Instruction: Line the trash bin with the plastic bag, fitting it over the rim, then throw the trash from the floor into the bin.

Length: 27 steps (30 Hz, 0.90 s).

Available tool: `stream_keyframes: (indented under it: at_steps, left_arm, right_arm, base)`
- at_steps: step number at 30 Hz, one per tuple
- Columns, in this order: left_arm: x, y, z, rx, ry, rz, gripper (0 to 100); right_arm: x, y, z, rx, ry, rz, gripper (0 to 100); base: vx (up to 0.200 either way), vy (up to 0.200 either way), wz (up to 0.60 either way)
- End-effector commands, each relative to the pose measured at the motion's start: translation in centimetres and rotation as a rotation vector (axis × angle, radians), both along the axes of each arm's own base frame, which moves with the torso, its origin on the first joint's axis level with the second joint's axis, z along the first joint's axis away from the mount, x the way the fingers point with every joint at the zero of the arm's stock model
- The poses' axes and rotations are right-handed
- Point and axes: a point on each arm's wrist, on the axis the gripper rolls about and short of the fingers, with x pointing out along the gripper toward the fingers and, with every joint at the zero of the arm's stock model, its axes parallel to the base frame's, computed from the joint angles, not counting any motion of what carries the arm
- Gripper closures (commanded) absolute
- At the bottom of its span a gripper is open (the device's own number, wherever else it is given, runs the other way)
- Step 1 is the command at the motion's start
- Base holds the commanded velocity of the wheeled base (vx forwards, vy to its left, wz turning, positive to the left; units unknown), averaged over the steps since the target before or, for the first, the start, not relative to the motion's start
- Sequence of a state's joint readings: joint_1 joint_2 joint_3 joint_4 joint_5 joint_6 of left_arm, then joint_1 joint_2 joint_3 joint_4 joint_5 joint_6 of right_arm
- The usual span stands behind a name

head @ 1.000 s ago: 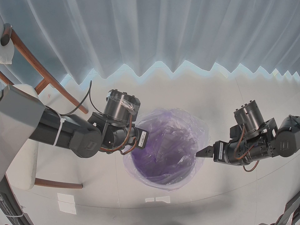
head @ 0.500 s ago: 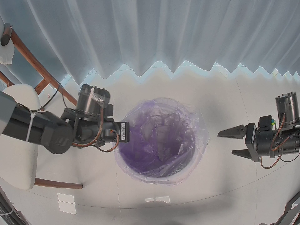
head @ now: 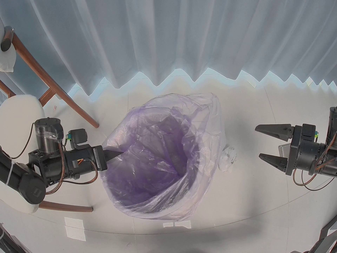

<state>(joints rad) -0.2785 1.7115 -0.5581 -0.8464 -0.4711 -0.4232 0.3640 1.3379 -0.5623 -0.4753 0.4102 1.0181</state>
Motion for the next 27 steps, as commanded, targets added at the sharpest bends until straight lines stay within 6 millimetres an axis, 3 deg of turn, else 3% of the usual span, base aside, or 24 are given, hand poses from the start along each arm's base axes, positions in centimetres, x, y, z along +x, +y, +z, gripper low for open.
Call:
stream_keyframes:
  at_steps: [1, 6, 9, 14, 21, 27]
  left_arm:
    - [-0.9, 1.7, -4.4, -0.065, 0.051, -0.003, 100]
    - [-0.2, 0.9, -5.6, -0.138, -0.076, -0.015, 100]
    - [-0.4, 0.1, -5.6, -0.17, -0.057, -0.035, 100]
    - [-0.9, -0.5, -5.1, -0.183, -0.062, -0.06, 100]
    - [-1.8, -0.9, -4.2, -0.194, -0.08, -0.084, 100]
    - [-2.2, -0.8, -4.0, -0.197, -0.082, -0.087, 100]
  right_arm:
    - [-0.1, 0.5, 0.3, 0.143, -0.022, 0.045, 0]
    - [0.2, 2.0, 0.4, 0.168, -0.067, 0.119, 0]
    - [0.6, 2.8, 0.4, 0.182, -0.092, 0.146, 0]
    - [1.4, 4.0, -1.0, 0.161, -0.073, 0.189, 0]
    - [3.9, 5.4, -1.2, 0.191, -0.137, 0.191, 0]
    - [4.2, 5.4, -1.1, 0.193, -0.139, 0.189, 0]
  base:
    - [0.0, 0.0, 0.0]
    - [0.0, 0.0, 0.0]
    - [0.0, 0.0, 0.0]
    - [0.0, 0.0, 0.0]
    - [0.0, 0.0, 0.0]
    - [0.0, 0.0, 0.0]
